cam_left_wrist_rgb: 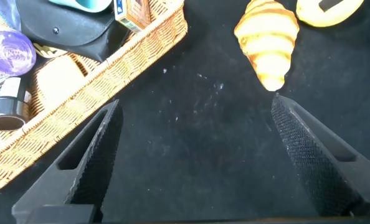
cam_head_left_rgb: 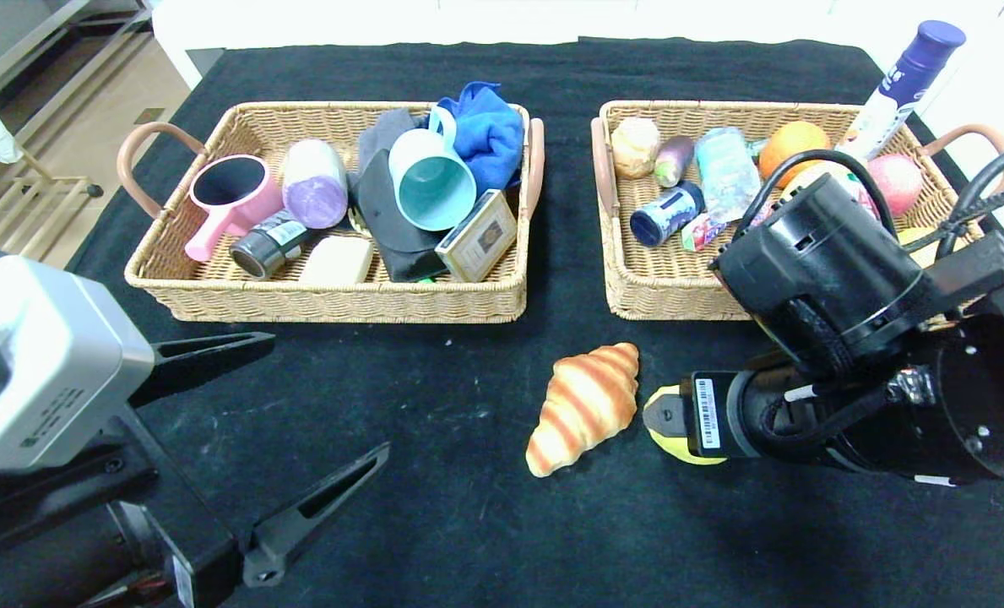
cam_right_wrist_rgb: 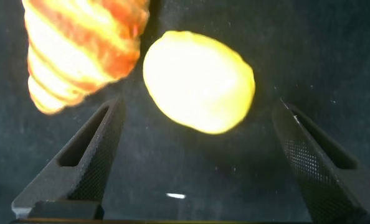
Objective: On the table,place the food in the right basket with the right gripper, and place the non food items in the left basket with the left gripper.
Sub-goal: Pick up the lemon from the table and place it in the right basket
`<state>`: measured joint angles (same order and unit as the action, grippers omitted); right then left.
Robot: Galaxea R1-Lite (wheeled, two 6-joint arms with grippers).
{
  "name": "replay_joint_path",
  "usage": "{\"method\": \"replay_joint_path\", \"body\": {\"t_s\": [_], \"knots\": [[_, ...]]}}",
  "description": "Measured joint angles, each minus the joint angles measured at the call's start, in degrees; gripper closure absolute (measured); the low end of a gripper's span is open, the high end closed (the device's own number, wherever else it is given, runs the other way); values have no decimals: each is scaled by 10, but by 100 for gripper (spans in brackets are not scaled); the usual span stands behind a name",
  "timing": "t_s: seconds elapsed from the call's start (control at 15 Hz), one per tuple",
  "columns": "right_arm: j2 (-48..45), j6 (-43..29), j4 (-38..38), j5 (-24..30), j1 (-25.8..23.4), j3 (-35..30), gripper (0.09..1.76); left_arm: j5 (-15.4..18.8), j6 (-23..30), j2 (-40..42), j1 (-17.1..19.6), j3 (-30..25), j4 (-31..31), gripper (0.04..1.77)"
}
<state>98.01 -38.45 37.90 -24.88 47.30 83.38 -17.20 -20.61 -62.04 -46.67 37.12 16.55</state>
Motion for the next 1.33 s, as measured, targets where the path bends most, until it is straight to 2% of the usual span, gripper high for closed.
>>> {"method": "replay_joint_path", "body": {"t_s": [0.33,1.33], "knots": [[17,0,-1,-12,-15,20,14,1,-4,0,-1,-2,-1,9],[45,-14,-3,-11,-19,22,14,3,-5,-1,-3,-3,-8,9]]}}
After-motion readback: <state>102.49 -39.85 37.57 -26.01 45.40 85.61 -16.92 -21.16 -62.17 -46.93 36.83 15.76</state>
